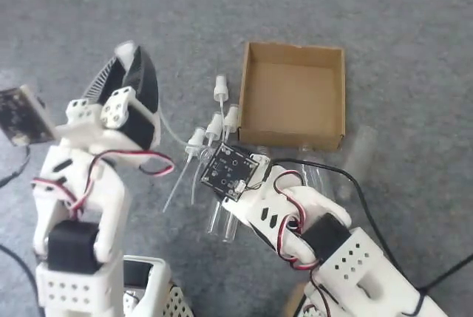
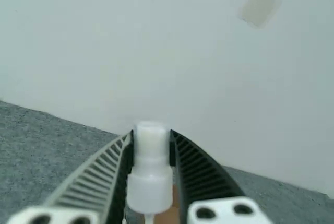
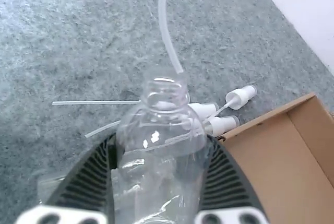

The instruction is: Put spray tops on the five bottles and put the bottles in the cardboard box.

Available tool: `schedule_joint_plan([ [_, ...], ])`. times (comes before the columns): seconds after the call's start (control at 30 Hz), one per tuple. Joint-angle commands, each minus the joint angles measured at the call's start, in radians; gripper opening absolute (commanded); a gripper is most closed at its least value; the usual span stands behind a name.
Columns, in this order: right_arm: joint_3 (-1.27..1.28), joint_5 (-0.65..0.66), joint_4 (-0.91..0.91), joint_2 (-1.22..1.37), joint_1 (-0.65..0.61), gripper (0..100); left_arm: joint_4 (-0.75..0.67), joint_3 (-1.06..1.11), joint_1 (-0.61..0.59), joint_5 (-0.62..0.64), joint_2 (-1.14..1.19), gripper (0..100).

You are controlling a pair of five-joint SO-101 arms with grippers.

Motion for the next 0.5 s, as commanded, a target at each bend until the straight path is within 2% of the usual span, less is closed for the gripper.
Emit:
schedule_joint_plan([
  [0.0,-0.018,-0.012,-0.025,-0.035,0.01,0.6,0.054,-0.002,0.041,0.014,-0.078,1],
  [0.17,-0.018,-0.012,-0.015,-0.035,0.01,0.6,0.026,0.044,0.051,0.012,-0.118,1],
  [0.23,-0.025,-0.009,0.004,-0.036,0.058,0.6,0.006,0.047,0.029,0.012,-0.11,1],
  [0.33,-0.087,-0.005,0.11,-0.033,0.249,0.6,0.009,0.024,-0.034,0.009,-0.091,1],
  [0.47,-0.199,0.04,0.282,-0.033,0.55,0.6,0.063,-0.064,-0.127,-0.066,-0.021,1],
])
